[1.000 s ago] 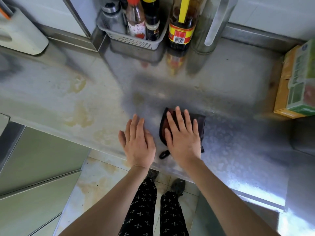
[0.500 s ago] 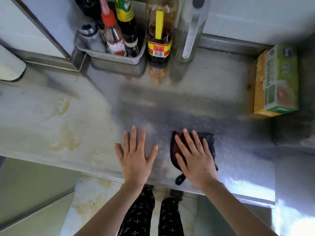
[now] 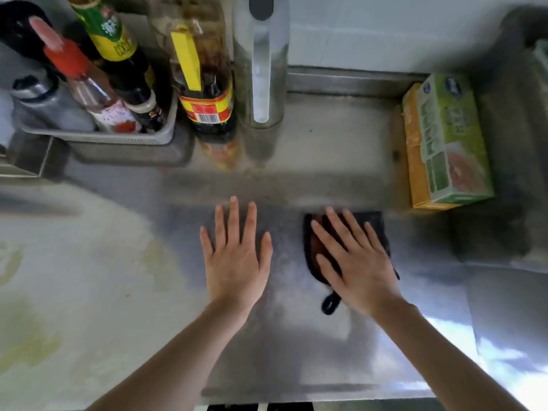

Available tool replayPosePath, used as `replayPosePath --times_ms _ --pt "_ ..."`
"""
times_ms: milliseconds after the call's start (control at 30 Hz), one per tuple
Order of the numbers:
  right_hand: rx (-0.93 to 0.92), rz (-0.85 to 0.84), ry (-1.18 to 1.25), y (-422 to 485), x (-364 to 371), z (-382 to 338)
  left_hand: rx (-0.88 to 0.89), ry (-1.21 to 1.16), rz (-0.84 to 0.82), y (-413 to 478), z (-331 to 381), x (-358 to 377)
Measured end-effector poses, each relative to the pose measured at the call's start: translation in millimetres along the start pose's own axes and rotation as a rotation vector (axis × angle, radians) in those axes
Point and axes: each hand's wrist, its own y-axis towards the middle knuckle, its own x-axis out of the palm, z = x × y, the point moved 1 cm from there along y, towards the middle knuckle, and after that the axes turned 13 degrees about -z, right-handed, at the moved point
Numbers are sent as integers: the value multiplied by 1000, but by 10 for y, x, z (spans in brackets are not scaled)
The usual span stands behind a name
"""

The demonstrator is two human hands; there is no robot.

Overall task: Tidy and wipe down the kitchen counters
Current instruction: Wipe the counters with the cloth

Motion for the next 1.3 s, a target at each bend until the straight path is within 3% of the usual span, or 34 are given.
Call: replayPosePath --times_ms 100,167,233,333,367,433,500,567,600,767,833,967,1000,1100,1167,1300 --pt "390 94 200 292 -138 227 -13 11 7 13 11 2" --pt "557 168 317 492 -204 53 -15 29 10 21 4 7" --pt "455 190 298 575 -246 -239 -19 42 14 22 3 6" --pt "4 121 98 556 -244 -339 -16 50 5 23 16 -7" --pt "-71 98 60 605 -278 -212 -17 52 5 22 16 -9" --pt "18 93 79 790 -364 112 -21 54 5 14 15 -18" --pt "281 126 187 1035 -484 351 -26 53 8 10 20 -29" --pt "433 146 272 1189 -552 330 -27 55 7 1 21 -39" --pt "412 148 258 1196 -545 242 -26 55 7 -2 21 -47" --pt "-99 76 68 1020 -485 159 -27 64 -4 -10 29 -54" --pt "-10 80 62 1225 -567 457 -30 60 -6 -18 31 -55" --pt "432 174 276 1670 -756 589 -36 66 -2 -17 43 -74" --pt "434 180 284 1712 -762 467 -38 70 -2 -18 48 -77" --pt "144 150 203 1697 -751 215 -40 70 -8 -18 50 -86" --pt "64 145 176 1741 -779 351 -42 84 -10 -16 47 -87" --pt "366 216 255 1883 -828 490 -33 90 -1 -17 35 -79"
